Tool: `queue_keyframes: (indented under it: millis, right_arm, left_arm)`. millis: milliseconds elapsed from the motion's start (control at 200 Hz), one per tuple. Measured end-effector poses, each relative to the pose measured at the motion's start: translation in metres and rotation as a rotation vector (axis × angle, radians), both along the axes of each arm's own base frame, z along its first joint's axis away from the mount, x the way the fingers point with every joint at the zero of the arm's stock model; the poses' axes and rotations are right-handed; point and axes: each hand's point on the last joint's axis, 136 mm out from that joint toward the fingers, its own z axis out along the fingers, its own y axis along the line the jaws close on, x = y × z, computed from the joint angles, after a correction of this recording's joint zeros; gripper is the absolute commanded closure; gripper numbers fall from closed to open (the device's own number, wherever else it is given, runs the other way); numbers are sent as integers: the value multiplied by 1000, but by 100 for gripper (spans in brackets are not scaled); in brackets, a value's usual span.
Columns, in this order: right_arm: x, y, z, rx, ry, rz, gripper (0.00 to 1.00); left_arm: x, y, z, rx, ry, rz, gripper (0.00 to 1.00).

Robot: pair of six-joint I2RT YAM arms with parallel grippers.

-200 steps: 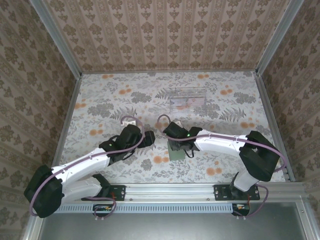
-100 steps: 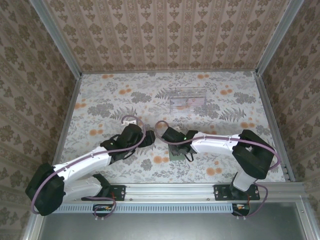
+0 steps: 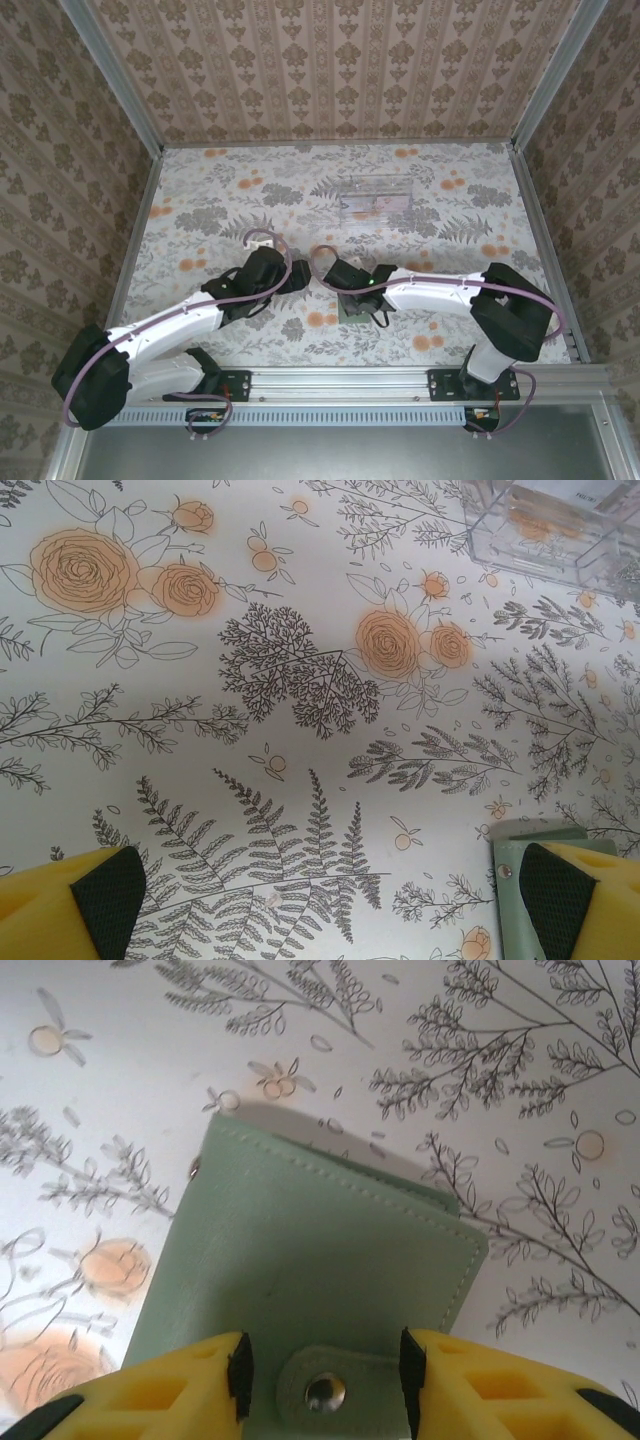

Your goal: Take the credit cards out of the card holder

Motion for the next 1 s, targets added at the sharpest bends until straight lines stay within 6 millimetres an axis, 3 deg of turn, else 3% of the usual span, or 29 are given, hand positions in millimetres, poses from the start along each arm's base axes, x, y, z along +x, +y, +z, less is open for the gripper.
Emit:
queue_keyframes:
  millis: [225,515,1000]
  right_arm:
    - [-7,-5,7,-3,4,-2,54]
    - [-11,-11,-8,-39,28,-4,53]
    - [-2,3,3,-17,6,3,55]
  left_arm:
    - [-1,2,-2,9,8,1,0]
    - [-2,2,-2,9,9,1,0]
    - [-2,2,-3,13,13,1,0]
